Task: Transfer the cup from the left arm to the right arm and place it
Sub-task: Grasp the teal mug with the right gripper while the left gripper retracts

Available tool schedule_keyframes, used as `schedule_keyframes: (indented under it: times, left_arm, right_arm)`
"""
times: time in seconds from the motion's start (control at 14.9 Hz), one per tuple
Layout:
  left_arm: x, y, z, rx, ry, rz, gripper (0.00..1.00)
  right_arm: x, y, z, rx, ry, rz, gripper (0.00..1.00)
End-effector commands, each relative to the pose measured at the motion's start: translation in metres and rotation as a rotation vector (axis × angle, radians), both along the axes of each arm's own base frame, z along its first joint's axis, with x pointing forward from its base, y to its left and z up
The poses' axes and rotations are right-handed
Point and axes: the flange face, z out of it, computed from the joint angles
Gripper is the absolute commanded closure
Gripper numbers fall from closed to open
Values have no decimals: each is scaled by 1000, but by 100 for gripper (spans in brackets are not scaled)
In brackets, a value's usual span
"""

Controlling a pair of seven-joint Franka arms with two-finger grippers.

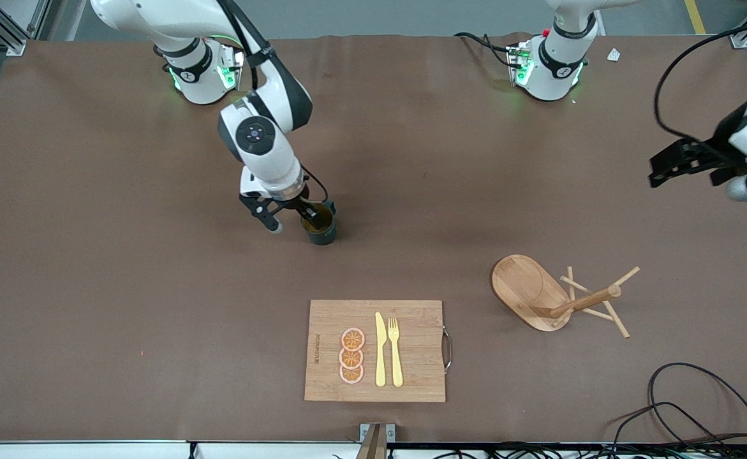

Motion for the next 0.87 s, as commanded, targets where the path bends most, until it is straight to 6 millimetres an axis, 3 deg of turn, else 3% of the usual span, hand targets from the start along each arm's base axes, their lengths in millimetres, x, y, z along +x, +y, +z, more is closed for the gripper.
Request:
schedule_keyframes:
  times: [0.0,0.2,0.4,0.6,0.74,0.81]
  left_arm:
    - [-26,3,5,4,52,-31,0]
    - [-41,7,11,12,26,-23,0]
    - [-48,17,7,15,-12,2,0]
    - [-50,23,10,16,-15,24,0]
    - [-48,23,10,17,-19,22,0]
    - [-47,22,9,17,-17,21,0]
  right_arm:
    - [-4,4,-10,-7,-4,9,1]
    - [-6,6,-13,-18,-7,28,9]
    - [-7,6,-13,-27,-4,98,39]
    - [-8,6,-13,-32,-5,200,82]
    - [-9,8,-12,-32,-11,279,99]
    - [-9,5,-9,-37,-5,316,100]
